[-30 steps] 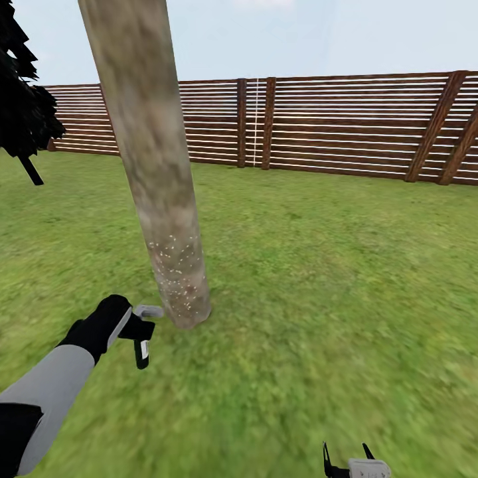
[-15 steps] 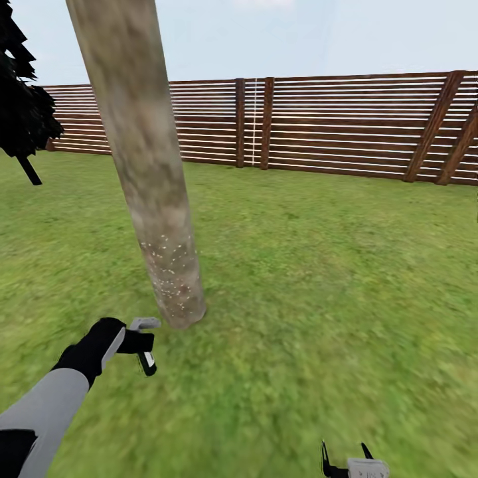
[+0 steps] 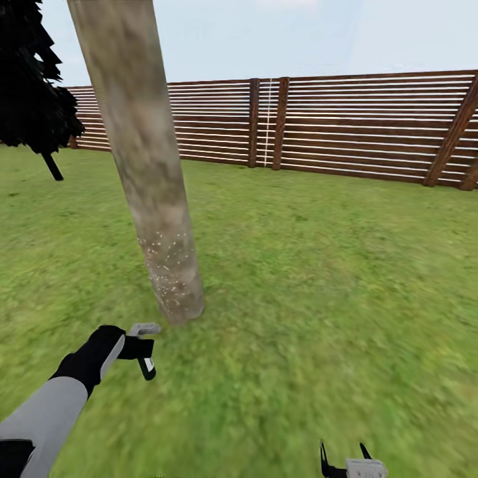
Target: In the garden, pick up the pesticide atomizer on the floor and spray pesticide onto both trees until each tree trunk is fully covered.
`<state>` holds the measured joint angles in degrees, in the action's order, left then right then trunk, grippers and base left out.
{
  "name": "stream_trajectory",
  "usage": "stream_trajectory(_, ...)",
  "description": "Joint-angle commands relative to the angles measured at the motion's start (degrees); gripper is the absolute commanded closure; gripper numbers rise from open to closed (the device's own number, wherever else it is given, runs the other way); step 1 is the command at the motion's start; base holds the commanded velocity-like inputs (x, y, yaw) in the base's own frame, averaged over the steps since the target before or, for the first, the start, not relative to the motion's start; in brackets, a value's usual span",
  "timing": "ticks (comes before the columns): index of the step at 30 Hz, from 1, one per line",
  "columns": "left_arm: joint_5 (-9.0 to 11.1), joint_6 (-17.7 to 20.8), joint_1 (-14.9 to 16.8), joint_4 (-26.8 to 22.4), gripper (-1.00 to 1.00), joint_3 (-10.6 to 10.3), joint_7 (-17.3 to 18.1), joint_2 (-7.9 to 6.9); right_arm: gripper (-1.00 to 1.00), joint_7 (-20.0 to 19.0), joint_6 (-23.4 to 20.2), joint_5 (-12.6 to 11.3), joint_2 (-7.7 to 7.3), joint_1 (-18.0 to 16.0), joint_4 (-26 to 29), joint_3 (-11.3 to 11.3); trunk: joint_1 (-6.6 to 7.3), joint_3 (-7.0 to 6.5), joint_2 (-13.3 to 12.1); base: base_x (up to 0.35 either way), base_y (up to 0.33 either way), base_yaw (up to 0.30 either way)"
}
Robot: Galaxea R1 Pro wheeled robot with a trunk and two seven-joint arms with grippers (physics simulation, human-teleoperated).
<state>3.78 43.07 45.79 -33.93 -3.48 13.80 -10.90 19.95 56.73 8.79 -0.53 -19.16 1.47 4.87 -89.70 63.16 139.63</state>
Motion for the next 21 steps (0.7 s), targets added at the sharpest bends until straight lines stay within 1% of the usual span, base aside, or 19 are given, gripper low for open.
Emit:
stream_trajectory(1, 0.0, 0.0, 0.0, 0.0, 1.00, 0.0, 0.0, 0.00, -1.00, 0.0, 0.0, 0.0, 0.00, 0.0, 0.0, 0.0, 0.00, 0.00, 0.0, 0.000, -0.273, 0.272)
stream_trajectory(4, 0.1, 0.0, 0.0, 0.0, 1.00, 0.0, 0.0, 0.00, -1.00, 0.0, 0.0, 0.0, 0.00, 0.0, 0.0, 0.0, 0.00, 0.00, 0.0, 0.023, -0.273, 0.220)
stream_trajectory(18, 0.4, 0.0, 0.0, 0.1, 1.00, 0.1, 0.0, 0.00, -1.00, 0.0, 0.0, 0.0, 0.00, 0.0, -0.1, 0.0, 0.00, 0.00, 0.0, 0.091, -0.273, 0.006)
stream_trajectory(21, 0.4, 0.0, 0.0, 0.1, 1.00, 0.1, 0.0, 0.00, -1.00, 0.0, 0.0, 0.0, 0.00, 0.0, -0.1, 0.0, 0.00, 0.00, 0.0, 0.096, -0.273, 0.113)
